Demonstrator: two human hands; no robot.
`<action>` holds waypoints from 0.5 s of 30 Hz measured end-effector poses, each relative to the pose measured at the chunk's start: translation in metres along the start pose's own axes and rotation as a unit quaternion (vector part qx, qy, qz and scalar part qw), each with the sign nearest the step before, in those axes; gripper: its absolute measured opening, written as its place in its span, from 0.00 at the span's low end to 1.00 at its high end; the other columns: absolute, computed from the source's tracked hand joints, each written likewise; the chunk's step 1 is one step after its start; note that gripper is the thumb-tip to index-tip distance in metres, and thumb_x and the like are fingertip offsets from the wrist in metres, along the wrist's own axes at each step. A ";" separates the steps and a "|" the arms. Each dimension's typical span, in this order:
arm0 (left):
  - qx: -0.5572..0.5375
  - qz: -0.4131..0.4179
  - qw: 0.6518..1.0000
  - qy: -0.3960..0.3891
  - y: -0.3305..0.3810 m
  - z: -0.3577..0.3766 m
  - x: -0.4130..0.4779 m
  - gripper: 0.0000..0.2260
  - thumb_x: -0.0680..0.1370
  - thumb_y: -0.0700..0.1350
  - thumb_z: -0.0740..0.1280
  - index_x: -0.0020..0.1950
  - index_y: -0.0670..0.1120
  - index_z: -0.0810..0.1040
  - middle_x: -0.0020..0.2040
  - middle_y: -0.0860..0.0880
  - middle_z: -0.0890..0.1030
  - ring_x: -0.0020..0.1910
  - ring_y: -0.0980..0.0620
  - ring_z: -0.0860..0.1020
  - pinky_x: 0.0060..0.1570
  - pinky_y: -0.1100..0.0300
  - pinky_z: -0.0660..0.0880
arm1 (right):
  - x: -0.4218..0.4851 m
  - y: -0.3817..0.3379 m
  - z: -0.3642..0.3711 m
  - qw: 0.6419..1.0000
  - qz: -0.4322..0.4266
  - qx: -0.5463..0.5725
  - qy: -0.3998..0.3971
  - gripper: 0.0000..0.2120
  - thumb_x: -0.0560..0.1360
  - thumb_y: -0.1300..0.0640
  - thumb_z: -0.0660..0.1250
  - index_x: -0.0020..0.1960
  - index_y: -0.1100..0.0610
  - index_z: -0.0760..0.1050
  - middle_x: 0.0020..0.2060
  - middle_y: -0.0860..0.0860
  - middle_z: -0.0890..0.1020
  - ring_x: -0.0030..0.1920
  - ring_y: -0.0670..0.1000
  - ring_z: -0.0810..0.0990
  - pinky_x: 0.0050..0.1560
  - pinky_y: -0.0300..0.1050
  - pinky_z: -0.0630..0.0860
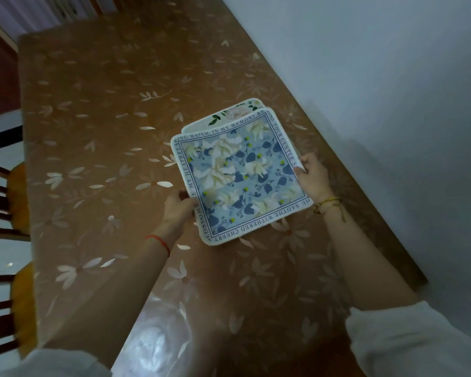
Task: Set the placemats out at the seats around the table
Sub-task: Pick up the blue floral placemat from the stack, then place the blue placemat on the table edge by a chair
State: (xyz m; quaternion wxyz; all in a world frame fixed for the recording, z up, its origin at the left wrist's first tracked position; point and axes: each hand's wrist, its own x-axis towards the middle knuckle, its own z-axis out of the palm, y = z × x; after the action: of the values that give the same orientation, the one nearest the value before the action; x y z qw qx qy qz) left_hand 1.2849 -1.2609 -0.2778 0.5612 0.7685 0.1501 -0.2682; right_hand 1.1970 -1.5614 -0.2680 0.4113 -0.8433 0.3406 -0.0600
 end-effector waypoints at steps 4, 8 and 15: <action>-0.046 -0.007 0.998 -0.032 -0.024 -0.014 -0.042 0.07 0.76 0.31 0.64 0.51 0.38 0.73 0.51 0.41 0.81 0.50 0.41 0.81 0.42 0.51 0.80 | -0.046 0.010 -0.012 1.000 -0.028 -0.003 0.012 0.06 0.78 0.60 0.64 0.51 0.62 0.70 0.45 0.54 0.78 0.43 0.52 0.75 0.39 0.39 0.65; -0.055 -0.012 0.997 -0.050 -0.053 -0.023 -0.083 0.09 0.76 0.30 0.64 0.55 0.39 0.72 0.54 0.41 0.80 0.49 0.43 0.81 0.39 0.54 0.80 | -0.095 0.025 -0.019 0.999 -0.031 0.004 0.008 0.06 0.79 0.63 0.63 0.48 0.59 0.65 0.42 0.56 0.75 0.39 0.53 0.71 0.38 0.41 0.64; -0.052 -0.014 0.996 -0.077 -0.108 -0.022 -0.154 0.10 0.76 0.29 0.64 0.52 0.41 0.70 0.53 0.41 0.80 0.50 0.41 0.82 0.39 0.53 0.81 | -0.172 0.067 -0.032 1.000 -0.006 -0.025 0.012 0.05 0.79 0.63 0.62 0.52 0.63 0.68 0.42 0.60 0.74 0.40 0.55 0.70 0.41 0.45 0.64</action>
State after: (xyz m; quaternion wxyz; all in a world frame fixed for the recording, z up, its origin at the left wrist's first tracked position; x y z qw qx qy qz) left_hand 1.1079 -1.1939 -0.2673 0.6067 0.7130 0.1307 -0.3263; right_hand 1.0183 -1.5037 -0.2652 0.3853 -0.8547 0.3418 -0.0645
